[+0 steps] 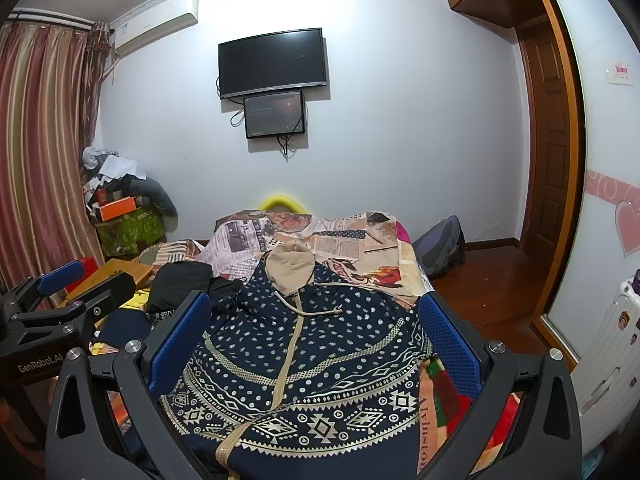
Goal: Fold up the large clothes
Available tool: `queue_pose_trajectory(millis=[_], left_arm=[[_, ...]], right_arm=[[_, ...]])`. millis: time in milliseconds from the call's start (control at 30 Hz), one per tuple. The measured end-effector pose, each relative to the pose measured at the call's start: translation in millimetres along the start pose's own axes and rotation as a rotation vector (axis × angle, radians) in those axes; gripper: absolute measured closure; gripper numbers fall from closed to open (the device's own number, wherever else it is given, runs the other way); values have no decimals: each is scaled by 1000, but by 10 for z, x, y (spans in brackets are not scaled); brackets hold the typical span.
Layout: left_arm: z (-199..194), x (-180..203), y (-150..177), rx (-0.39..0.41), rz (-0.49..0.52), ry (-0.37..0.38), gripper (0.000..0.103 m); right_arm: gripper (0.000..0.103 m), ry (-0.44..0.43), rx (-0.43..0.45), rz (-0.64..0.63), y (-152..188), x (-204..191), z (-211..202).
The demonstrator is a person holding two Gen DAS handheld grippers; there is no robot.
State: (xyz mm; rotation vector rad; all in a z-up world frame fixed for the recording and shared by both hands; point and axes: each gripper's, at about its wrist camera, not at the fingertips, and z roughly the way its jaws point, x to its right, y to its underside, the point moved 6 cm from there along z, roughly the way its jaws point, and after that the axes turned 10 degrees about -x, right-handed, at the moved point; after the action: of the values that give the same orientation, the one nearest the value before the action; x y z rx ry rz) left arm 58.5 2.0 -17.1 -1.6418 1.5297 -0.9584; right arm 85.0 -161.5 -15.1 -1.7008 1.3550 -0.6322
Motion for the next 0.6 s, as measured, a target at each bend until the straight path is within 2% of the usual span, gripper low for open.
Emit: queue_pose_trajectory(millis=[600], left_arm=[[4, 10, -8, 1, 2, -1, 0]], right_arm=[[0, -1, -7, 3, 13, -32, -6]])
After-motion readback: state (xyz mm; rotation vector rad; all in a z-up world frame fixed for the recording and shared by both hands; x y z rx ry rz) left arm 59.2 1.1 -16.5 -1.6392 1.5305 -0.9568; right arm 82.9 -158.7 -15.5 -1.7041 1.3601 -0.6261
